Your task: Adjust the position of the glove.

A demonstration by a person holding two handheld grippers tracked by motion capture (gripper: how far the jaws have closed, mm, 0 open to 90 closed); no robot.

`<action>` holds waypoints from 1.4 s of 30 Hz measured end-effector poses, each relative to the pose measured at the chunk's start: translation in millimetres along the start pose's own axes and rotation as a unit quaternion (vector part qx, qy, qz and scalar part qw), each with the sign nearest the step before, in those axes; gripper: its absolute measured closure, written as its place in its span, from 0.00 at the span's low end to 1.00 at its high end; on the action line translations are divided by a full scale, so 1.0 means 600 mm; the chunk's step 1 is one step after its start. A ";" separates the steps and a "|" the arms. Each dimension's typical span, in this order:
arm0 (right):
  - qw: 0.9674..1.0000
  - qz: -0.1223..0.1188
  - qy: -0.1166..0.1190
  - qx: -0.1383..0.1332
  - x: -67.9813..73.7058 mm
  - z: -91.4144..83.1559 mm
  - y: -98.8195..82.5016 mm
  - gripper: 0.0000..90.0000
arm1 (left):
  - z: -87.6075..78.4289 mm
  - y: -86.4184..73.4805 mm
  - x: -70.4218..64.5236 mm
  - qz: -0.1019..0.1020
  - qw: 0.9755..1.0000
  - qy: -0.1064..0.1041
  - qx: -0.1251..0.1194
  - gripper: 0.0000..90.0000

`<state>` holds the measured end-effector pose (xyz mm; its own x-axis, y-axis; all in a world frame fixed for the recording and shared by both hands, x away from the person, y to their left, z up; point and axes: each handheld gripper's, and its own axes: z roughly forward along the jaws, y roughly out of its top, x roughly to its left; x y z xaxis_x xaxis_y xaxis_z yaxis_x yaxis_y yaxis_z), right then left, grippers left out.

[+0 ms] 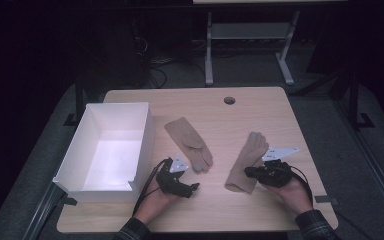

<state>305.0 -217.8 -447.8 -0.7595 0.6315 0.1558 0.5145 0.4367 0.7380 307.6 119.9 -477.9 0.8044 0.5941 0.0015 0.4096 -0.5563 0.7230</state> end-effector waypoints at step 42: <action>0.997 -0.014 0.034 0.068 0.006 0.049 0.003 1.00 | -0.003 -0.003 -0.001 -0.005 1.000 0.006 0.002 0.14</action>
<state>315.1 -196.0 -465.3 -0.7978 0.5742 0.1837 0.5378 0.5400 0.6475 305.6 121.7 -477.7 0.7949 0.6067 0.0032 0.4187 -0.5523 0.7209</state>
